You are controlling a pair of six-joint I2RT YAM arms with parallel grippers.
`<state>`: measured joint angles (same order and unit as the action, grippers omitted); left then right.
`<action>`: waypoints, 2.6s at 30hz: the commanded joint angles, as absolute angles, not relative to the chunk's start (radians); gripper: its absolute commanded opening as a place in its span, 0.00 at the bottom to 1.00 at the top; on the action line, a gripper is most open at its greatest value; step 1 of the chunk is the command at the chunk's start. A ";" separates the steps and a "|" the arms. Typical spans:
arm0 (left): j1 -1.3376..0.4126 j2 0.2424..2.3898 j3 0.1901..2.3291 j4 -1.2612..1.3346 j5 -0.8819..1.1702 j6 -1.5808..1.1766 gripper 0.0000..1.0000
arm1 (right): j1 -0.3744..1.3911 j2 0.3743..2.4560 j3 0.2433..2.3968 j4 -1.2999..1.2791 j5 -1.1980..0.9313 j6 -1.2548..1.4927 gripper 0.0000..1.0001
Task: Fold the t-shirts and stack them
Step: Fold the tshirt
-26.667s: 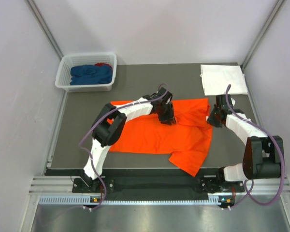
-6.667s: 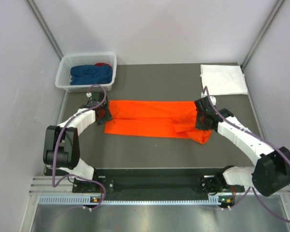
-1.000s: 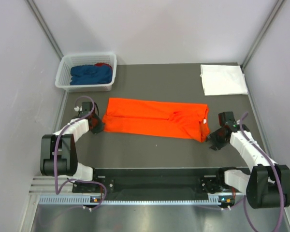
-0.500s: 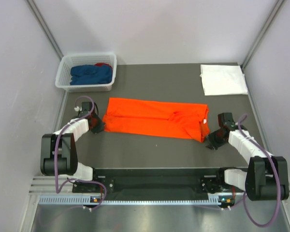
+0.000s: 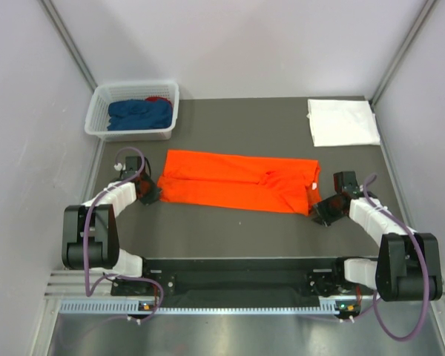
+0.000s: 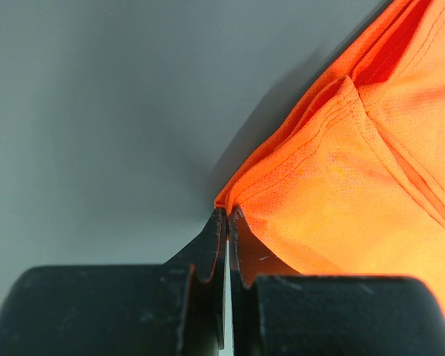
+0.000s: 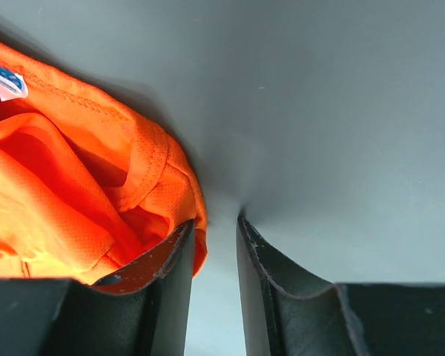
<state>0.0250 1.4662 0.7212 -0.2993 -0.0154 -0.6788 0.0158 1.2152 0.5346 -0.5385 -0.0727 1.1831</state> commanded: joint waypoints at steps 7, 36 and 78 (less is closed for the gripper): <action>0.028 1.466 0.727 -0.273 -0.006 -0.690 0.00 | 0.008 1.235 0.538 -0.514 0.020 1.192 0.30; 0.028 1.422 0.695 -0.265 0.023 -0.712 0.00 | 0.015 1.312 0.592 -0.515 0.103 1.140 0.01; 0.029 1.457 0.762 -0.330 -0.103 -0.658 0.00 | 0.052 0.946 0.604 -0.502 -0.348 0.402 0.44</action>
